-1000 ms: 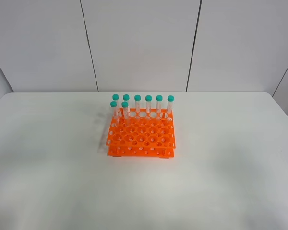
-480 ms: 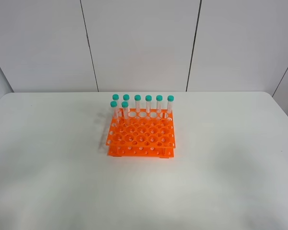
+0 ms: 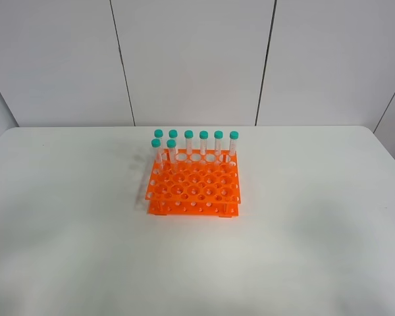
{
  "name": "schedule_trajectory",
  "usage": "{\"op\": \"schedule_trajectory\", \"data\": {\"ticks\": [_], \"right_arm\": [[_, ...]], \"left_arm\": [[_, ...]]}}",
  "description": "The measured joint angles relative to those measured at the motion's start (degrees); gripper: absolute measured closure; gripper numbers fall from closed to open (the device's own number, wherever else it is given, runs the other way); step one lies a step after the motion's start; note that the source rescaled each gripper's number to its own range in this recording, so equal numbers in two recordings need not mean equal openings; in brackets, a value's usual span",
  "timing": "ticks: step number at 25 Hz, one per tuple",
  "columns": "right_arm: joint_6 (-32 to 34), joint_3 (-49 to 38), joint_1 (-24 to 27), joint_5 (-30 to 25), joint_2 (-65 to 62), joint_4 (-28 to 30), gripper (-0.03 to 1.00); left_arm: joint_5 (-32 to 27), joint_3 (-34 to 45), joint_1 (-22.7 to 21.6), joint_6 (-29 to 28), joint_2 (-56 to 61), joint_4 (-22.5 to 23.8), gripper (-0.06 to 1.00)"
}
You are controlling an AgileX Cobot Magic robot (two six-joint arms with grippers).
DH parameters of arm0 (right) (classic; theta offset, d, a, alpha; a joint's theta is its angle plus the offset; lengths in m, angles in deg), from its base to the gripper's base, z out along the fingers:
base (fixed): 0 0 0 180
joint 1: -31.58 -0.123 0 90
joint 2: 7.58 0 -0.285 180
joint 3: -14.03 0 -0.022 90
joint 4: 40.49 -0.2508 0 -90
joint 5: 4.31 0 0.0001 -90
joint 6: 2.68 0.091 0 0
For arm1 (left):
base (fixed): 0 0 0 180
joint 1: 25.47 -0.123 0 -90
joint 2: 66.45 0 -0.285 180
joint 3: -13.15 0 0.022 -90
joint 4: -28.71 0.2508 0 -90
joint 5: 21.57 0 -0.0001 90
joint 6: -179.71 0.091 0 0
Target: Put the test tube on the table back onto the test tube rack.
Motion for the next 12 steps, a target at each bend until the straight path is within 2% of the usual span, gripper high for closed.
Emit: {"op": "schedule_trajectory", "data": {"ticks": [12], "right_arm": [[0.00,0.00,0.00,0.00,0.00,0.00,-0.03]], "left_arm": [[0.00,0.00,0.00,0.00,0.00,0.00,-0.06]]}}
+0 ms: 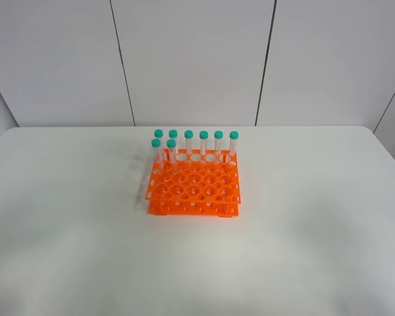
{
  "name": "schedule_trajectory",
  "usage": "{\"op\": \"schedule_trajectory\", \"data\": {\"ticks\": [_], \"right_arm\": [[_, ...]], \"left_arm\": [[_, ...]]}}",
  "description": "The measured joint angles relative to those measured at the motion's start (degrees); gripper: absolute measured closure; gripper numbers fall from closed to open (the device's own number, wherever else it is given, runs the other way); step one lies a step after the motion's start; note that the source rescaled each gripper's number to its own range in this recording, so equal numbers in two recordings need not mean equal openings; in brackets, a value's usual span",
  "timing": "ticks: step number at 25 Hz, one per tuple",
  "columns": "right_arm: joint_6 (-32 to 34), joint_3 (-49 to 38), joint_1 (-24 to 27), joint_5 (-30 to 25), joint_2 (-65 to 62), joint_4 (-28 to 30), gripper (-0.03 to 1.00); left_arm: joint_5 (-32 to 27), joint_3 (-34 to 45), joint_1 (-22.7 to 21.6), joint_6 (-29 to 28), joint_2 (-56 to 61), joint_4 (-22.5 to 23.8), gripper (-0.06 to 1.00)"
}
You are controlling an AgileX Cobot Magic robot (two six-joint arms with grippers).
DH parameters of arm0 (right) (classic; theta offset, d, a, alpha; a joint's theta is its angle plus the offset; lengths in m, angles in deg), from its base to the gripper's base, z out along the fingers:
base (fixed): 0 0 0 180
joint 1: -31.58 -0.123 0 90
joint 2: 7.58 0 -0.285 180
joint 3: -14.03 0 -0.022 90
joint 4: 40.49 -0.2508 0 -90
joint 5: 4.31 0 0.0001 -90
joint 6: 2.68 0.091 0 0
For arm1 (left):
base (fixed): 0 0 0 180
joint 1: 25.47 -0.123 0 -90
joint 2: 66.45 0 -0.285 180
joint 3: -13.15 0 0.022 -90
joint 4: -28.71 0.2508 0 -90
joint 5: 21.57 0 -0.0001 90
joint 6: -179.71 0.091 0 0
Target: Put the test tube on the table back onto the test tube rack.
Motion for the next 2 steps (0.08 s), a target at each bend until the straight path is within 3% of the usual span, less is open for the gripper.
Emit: {"op": "schedule_trajectory", "data": {"ticks": [2], "right_arm": [[0.00,0.00,0.00,0.00,0.00,0.00,-0.03]], "left_arm": [[0.00,0.00,0.00,0.00,0.00,0.00,-0.06]]}}
